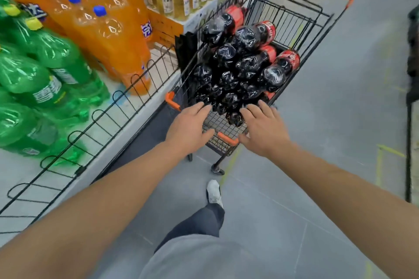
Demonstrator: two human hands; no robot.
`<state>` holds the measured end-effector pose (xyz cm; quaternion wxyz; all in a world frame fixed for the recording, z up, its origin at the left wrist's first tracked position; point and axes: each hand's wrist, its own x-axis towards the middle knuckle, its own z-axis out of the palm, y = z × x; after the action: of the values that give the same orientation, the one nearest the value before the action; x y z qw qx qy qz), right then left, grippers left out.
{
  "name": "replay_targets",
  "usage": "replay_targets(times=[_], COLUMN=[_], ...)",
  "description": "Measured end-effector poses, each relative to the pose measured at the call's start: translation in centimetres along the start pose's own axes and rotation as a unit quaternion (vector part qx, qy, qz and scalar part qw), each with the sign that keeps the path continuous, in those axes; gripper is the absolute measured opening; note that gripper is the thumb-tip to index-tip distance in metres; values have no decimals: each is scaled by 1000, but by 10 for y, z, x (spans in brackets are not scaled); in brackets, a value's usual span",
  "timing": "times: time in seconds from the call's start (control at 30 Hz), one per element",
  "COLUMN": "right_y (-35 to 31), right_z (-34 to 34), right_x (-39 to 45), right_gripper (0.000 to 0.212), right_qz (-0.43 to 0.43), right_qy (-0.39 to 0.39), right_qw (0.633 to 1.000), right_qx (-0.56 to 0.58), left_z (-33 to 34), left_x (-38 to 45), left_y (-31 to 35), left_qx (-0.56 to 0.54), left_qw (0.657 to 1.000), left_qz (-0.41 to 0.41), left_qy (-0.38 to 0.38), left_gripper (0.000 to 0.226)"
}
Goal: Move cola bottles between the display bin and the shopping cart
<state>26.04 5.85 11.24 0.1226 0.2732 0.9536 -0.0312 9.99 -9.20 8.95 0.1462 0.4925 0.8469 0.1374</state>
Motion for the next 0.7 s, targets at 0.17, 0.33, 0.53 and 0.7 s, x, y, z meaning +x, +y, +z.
replay_targets(times=[0.17, 0.33, 0.53, 0.7], right_y=[74, 130, 192, 246], right_z=[-23, -51, -71, -70], right_x=[68, 130, 205, 282], right_gripper=[77, 76, 78, 76], right_qz=[35, 65, 69, 45], right_qy=[-7, 4, 23, 41], right_qw=[999, 997, 995, 992], right_qx=[13, 36, 66, 108], left_z=[-8, -26, -38, -30], left_x=[107, 198, 287, 357], left_y=[29, 47, 64, 82], left_qx=[-19, -25, -33, -45], left_qw=[1000, 999, 999, 996], left_qz=[17, 20, -1, -47], left_qy=[-1, 9, 30, 59], left_gripper=[72, 73, 75, 78])
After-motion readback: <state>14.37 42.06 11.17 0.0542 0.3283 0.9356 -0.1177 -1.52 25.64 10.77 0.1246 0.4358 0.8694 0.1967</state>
